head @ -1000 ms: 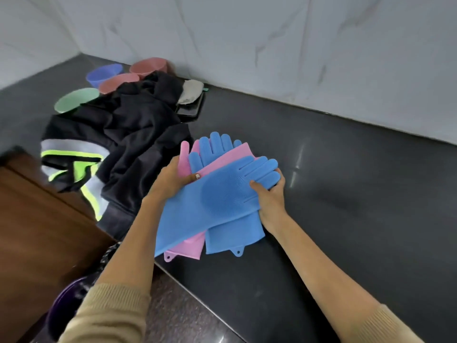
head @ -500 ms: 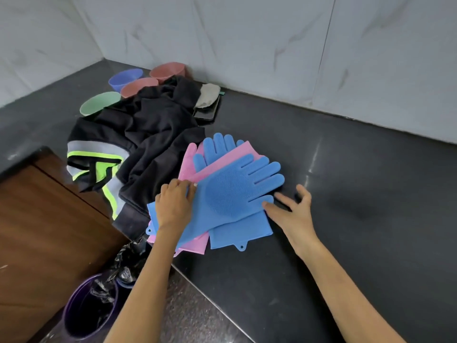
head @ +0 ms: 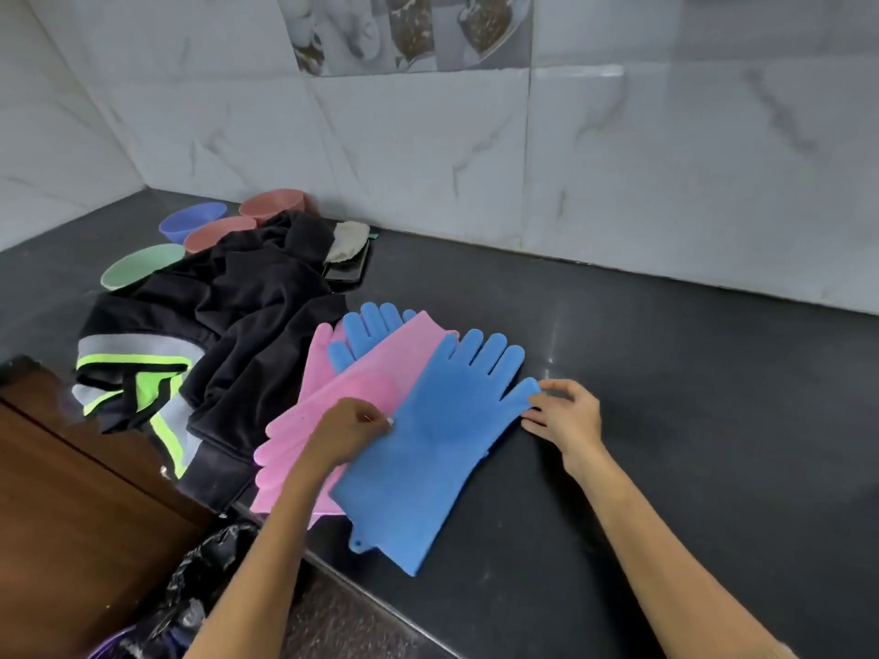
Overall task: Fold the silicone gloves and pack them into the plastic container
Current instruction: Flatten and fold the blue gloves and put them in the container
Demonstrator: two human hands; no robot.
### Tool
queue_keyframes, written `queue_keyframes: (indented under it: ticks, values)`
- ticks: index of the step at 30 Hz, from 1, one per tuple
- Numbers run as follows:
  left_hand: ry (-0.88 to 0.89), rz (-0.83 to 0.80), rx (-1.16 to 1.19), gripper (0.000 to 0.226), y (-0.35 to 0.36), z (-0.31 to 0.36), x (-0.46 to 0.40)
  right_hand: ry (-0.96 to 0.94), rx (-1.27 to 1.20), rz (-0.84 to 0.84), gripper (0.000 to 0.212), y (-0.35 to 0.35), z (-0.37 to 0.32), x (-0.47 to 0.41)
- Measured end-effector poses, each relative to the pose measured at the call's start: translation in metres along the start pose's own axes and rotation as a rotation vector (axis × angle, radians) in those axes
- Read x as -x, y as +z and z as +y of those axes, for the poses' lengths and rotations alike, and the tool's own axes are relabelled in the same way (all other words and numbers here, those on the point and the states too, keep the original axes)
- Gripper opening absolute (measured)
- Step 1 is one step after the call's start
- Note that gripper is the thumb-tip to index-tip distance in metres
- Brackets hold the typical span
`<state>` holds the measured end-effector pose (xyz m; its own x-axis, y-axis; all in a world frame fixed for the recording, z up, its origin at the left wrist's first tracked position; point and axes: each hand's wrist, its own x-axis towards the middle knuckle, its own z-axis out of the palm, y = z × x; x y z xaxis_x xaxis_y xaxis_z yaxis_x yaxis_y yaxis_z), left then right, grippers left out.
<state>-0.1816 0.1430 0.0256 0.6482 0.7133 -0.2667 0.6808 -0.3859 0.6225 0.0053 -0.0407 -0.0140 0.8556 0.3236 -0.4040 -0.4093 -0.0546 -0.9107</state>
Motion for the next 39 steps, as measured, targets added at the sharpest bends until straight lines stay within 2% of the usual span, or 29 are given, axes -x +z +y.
queue_keyframes:
  ticks: [5,9,13,18,27,34,37,39]
  values:
    - [-0.037,-0.24,0.211,0.021,0.076,0.044,0.035,-0.014,0.022,0.105,0.016,-0.083,-0.015,-0.018]
    - [-0.01,-0.409,0.284,0.019,0.126,0.076,0.06,-0.005,0.053,0.183,0.019,-0.141,-0.025,-0.017]
    - [0.018,-0.434,0.284,0.021,0.142,0.095,0.065,-0.008,0.019,0.254,0.019,-0.174,-0.028,-0.005]
    - [0.004,-0.422,0.287,0.023,0.136,0.095,0.06,-0.07,0.036,0.296,0.017,-0.175,-0.022,0.003]
    - [-0.04,-0.297,0.273,0.019,0.119,0.078,0.045,-0.098,0.081,0.263,0.016,-0.143,-0.019,-0.001]
    - [0.026,-0.135,0.167,0.018,0.12,0.072,0.047,-0.112,0.112,0.265,0.019,-0.133,-0.019,-0.008]
    - [0.07,-0.006,0.083,0.023,0.113,0.071,0.053,-0.14,0.156,0.332,0.018,-0.125,-0.018,-0.009]
    - [0.089,0.118,0.041,0.024,0.103,0.068,0.054,-0.25,0.29,0.433,0.017,-0.112,-0.018,-0.009]
